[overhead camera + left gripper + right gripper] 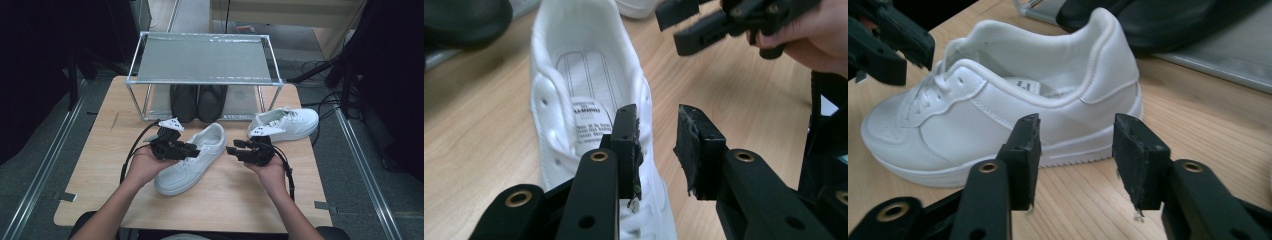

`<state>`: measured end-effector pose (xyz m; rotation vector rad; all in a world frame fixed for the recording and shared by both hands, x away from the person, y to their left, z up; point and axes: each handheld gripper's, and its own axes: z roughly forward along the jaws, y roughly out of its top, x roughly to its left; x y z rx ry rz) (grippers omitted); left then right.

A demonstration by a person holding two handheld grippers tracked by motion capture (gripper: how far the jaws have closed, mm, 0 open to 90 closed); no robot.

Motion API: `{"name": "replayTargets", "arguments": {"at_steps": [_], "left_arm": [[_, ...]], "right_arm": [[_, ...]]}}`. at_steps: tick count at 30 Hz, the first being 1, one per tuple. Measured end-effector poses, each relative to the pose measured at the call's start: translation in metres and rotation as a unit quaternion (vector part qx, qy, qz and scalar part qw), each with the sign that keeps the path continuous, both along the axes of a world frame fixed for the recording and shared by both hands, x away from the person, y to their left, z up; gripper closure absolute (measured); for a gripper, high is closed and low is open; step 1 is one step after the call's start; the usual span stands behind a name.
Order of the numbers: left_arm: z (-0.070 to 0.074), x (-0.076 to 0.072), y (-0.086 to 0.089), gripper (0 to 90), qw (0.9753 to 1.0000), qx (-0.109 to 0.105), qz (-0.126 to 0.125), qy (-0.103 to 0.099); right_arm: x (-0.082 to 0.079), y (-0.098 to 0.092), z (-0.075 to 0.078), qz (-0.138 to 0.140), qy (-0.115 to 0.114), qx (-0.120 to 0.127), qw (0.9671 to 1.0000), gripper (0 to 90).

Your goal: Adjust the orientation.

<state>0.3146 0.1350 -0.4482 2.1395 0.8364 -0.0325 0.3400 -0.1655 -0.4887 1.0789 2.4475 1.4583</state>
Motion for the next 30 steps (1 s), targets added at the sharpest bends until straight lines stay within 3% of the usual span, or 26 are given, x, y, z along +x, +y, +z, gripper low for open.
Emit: {"name": "replayTargets", "arguments": {"at_steps": [5, 7, 9, 13, 16, 23, 27, 30], "left_arm": [[-0.005, -0.01, 0.002, 74.9, 0.9998, -0.004, -0.003, 0.018], [-0.008, -0.014, 0.002, 80.5, 0.9998, 0.003, -0.006, 0.018], [-0.013, -0.016, 0.001, 87.1, 0.9995, -0.004, -0.014, 0.029], [-0.022, -0.02, -0.002, 90.0, 0.999, 0.018, -0.014, 0.039], [-0.029, -0.019, 0.0, 90.0, 0.999, 0.028, -0.003, 0.036], [-0.034, -0.021, 0.001, 85.8, 0.9995, 0.018, -0.008, 0.024], [-0.034, -0.023, -0.002, 87.6, 0.9993, 0.036, -0.008, 0.003], [-0.035, -0.021, 0.0, 88.8, 0.9995, 0.031, -0.008, 0.009]], "right_arm": [[0.001, 0.008, 0.004, 0.018, -0.013, 0.0, 0.9997, 65.2], [0.001, 0.012, 0.006, 0.026, -0.018, 0.003, 0.9995, 71.6], [0.001, 0.016, 0.009, 0.032, -0.023, 0.003, 0.9992, 77.6], [0.007, 0.026, 0.009, 0.04, -0.019, 0.01, 0.999, 90.0], [0.013, 0.035, 0.006, 0.042, -0.014, 0.013, 0.9989, 90.0], [0.021, 0.044, -0.002, 0.045, -0.009, 0.009, 0.9989, 90.0], [0.022, 0.044, -0.004, 0.046, -0.004, 0.012, 0.9989, 90.0], [0.02, 0.044, -0.003, 0.043, -0.005, 0.008, 0.999, 90.0]]}}
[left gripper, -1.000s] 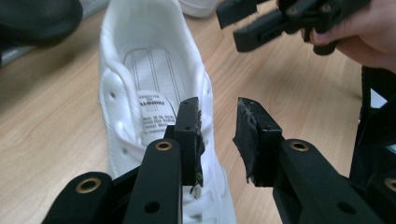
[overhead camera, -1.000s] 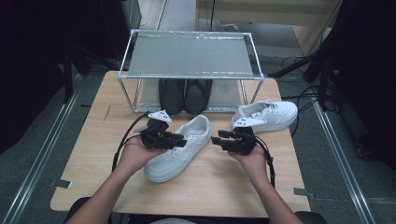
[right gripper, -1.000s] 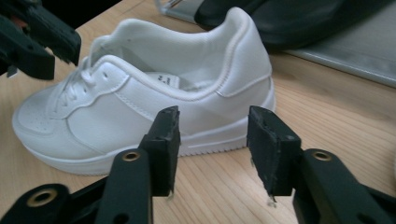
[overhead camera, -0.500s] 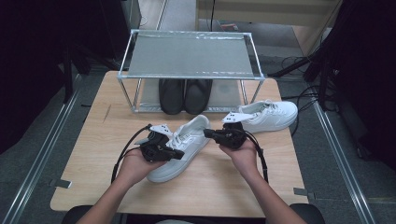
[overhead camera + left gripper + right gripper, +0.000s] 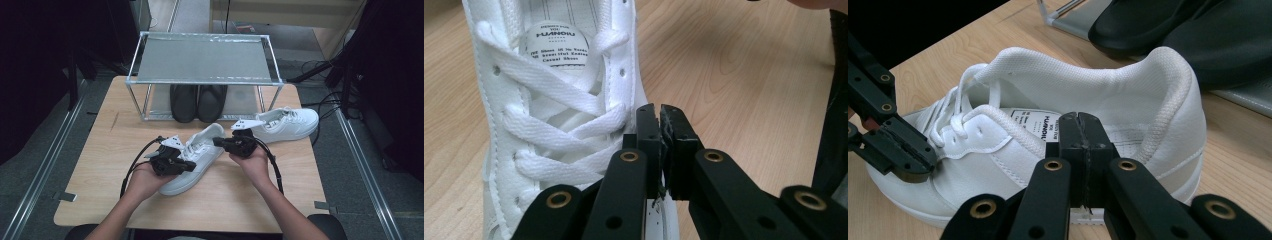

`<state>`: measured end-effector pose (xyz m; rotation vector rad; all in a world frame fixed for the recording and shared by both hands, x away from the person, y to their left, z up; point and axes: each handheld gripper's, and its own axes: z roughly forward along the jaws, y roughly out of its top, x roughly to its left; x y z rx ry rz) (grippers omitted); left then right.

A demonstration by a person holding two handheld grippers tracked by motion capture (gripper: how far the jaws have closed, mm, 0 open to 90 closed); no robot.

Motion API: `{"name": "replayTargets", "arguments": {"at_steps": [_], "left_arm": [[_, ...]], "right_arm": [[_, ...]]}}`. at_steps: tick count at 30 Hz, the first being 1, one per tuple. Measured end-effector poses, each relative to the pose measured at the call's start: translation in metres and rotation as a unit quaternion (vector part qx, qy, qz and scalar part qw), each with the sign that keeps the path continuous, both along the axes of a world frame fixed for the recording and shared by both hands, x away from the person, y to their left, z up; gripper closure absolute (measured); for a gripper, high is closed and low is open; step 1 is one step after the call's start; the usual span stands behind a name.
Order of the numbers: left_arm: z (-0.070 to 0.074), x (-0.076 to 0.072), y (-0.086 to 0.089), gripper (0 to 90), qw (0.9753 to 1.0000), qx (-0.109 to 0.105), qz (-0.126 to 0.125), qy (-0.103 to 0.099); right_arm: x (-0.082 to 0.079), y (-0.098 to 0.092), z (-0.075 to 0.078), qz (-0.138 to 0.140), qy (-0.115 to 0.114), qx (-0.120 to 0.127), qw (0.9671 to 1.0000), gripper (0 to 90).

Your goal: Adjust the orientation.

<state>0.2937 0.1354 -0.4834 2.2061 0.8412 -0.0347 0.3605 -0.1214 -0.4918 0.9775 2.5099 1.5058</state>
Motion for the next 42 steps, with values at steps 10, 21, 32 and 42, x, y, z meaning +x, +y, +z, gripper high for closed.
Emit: {"name": "replayTargets", "arguments": {"at_steps": [10, 21, 32, 42], "left_arm": [[-0.003, 0.006, 0.004, 90.0, 1.0, -0.002, -0.002, 0.008], [-0.003, 0.013, 0.011, 90.0, 0.9999, 0.004, 0.003, 0.013], [-0.006, 0.024, 0.022, 90.0, 0.9997, -0.007, 0.01, 0.019], [-0.006, 0.034, 0.026, 90.0, 0.9997, -0.004, 0.007, 0.022]], "right_arm": [[-0.002, -0.001, -0.001, -0.002, 0.01, 0.004, 0.9999, 90.0], [-0.012, -0.003, -0.001, 0.006, 0.018, 0.005, 0.9998, 90.0], [-0.029, 0.0, 0.001, 0.019, 0.015, -0.007, 0.9997, 90.0], [-0.044, 0.005, 0.001, 0.033, 0.017, -0.009, 0.9993, 90.0]]}}
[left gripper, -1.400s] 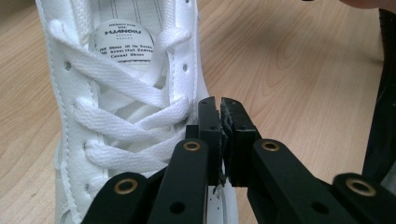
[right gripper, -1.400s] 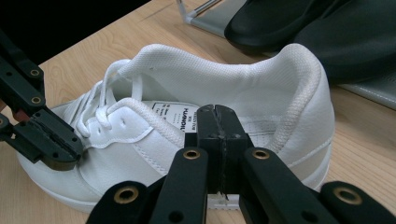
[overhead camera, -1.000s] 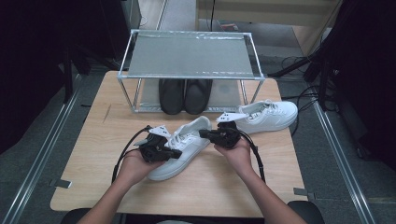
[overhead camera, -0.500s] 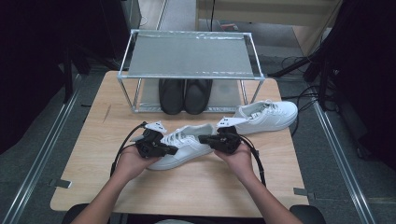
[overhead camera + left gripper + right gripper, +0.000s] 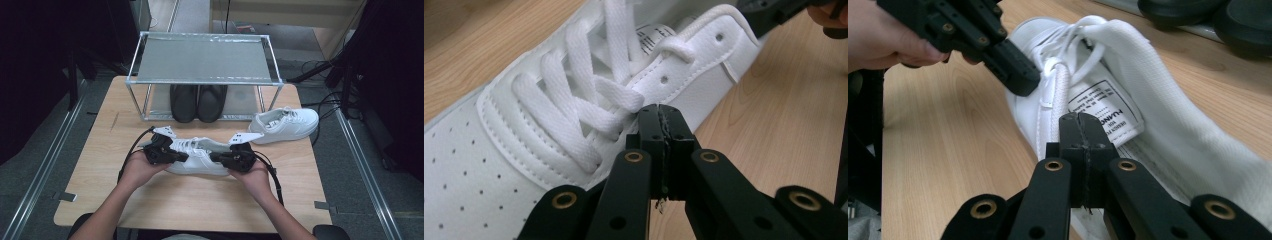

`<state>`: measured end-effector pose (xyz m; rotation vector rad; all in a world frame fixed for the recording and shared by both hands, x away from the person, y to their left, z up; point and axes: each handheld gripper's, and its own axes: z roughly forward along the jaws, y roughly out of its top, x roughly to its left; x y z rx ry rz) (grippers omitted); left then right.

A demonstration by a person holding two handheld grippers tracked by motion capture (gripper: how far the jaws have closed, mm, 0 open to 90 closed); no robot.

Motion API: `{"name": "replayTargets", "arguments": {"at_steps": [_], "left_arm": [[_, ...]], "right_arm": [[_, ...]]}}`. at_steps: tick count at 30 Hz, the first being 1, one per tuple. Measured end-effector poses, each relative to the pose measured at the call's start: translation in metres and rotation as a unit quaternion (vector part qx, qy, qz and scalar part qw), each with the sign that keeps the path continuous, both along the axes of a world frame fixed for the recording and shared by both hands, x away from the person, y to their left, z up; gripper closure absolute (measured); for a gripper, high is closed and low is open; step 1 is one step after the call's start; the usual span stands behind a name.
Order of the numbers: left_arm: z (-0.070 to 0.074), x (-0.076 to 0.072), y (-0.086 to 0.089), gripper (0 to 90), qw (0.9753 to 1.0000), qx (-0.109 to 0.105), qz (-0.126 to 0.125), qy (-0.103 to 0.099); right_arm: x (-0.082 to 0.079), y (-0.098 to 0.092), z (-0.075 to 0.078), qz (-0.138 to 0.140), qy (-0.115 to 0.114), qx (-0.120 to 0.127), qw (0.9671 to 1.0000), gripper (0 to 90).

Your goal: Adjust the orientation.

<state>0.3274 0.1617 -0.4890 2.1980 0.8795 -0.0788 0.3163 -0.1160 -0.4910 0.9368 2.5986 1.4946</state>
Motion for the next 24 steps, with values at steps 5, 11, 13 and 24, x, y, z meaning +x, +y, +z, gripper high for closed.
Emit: {"name": "replayTargets", "arguments": {"at_steps": [5, 11, 13, 24], "left_arm": [[0.0, 0.003, 0.0, 90.0, 1.0, 0.003, -0.001, -0.001], [-0.002, 0.007, 0.002, 90.0, 1.0, -0.007, 0.0, 0.004], [-0.003, 0.009, 0.003, 88.9, 0.9999, -0.014, -0.002, 0.008], [-0.002, 0.007, 0.005, 87.8, 0.9998, -0.017, -0.01, -0.001]], "right_arm": [[-0.008, 0.004, 0.001, 0.0, -0.007, -0.007, 0.9999, 90.0], [-0.018, 0.01, 0.0, 0.002, 0.006, -0.005, 1.0, 90.0], [-0.018, 0.009, 0.0, 0.002, 0.006, -0.005, 1.0, 90.0], [-0.011, 0.003, 0.004, 0.007, 0.01, -0.004, 0.9999, 90.0]]}}
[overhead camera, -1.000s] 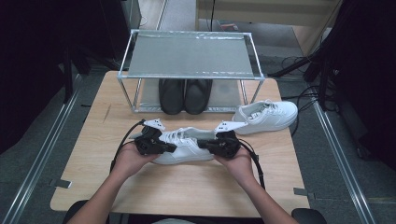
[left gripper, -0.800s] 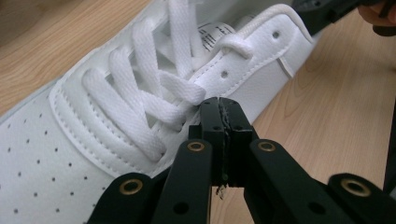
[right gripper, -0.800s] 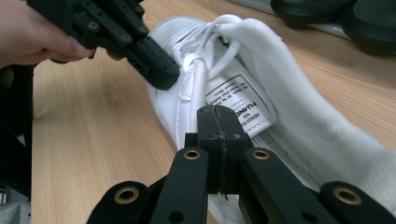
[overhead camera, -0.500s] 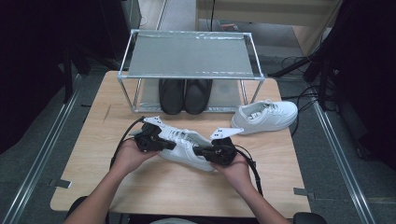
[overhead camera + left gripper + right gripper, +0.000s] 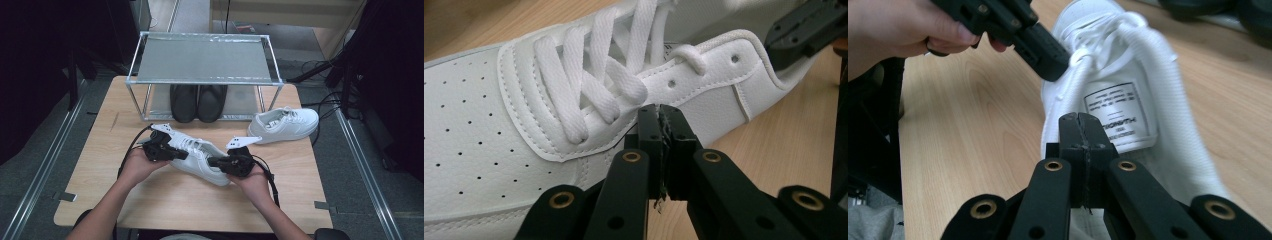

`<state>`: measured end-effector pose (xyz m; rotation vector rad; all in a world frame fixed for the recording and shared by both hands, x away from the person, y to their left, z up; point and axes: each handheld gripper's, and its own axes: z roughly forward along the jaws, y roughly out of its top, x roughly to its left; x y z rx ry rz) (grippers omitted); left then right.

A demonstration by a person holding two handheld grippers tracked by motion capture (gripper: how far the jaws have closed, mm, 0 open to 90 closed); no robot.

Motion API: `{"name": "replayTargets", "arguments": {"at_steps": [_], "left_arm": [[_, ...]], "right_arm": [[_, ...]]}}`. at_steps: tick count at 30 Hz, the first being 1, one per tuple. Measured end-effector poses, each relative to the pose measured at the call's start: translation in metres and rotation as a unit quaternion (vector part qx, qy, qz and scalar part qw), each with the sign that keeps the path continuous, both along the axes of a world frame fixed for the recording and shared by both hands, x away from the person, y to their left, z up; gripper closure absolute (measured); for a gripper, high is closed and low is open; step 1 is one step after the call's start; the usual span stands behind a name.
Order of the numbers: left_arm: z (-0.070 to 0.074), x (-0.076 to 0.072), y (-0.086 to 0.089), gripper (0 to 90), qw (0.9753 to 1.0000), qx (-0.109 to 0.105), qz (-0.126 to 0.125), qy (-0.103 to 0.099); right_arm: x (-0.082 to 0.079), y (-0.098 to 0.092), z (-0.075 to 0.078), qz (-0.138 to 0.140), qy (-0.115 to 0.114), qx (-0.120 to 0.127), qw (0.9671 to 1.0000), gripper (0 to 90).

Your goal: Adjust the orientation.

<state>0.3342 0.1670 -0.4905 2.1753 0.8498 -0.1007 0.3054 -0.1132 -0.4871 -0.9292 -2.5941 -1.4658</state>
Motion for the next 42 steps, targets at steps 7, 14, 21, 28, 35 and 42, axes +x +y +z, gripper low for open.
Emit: {"name": "replayTargets", "arguments": {"at_steps": [7, 14, 21, 28, 35, 42], "left_arm": [[0.006, -0.01, 0.004, 86.9, 0.9998, -0.009, 0.018, -0.006], [0.006, -0.021, 0.012, 87.0, 0.9992, 0.003, 0.037, -0.014], [0.003, -0.026, 0.015, 87.0, 0.9986, 0.017, 0.048, -0.015], [-0.002, -0.027, 0.016, 86.9, 0.9981, 0.028, 0.054, -0.005], [-0.009, -0.026, 0.014, 86.9, 0.9978, 0.04, 0.053, -0.001], [-0.009, -0.024, 0.015, 87.0, 0.9979, 0.036, 0.053, -0.002]], "right_arm": [[0.012, -0.011, 0.01, -0.015, -0.015, 0.005, 0.9998, 90.0], [0.032, -0.02, 0.01, -0.034, -0.012, 0.005, 0.9994, 90.0], [0.044, -0.021, 0.007, -0.04, -0.008, 0.003, 0.9991, 90.0], [0.054, -0.015, -0.001, -0.036, 0.004, -0.008, 0.9993, 89.3], [0.055, -0.012, -0.002, -0.033, 0.006, -0.009, 0.9994, 89.4], [0.052, -0.012, -0.002, -0.03, 0.011, -0.009, 0.9994, 89.5]]}}
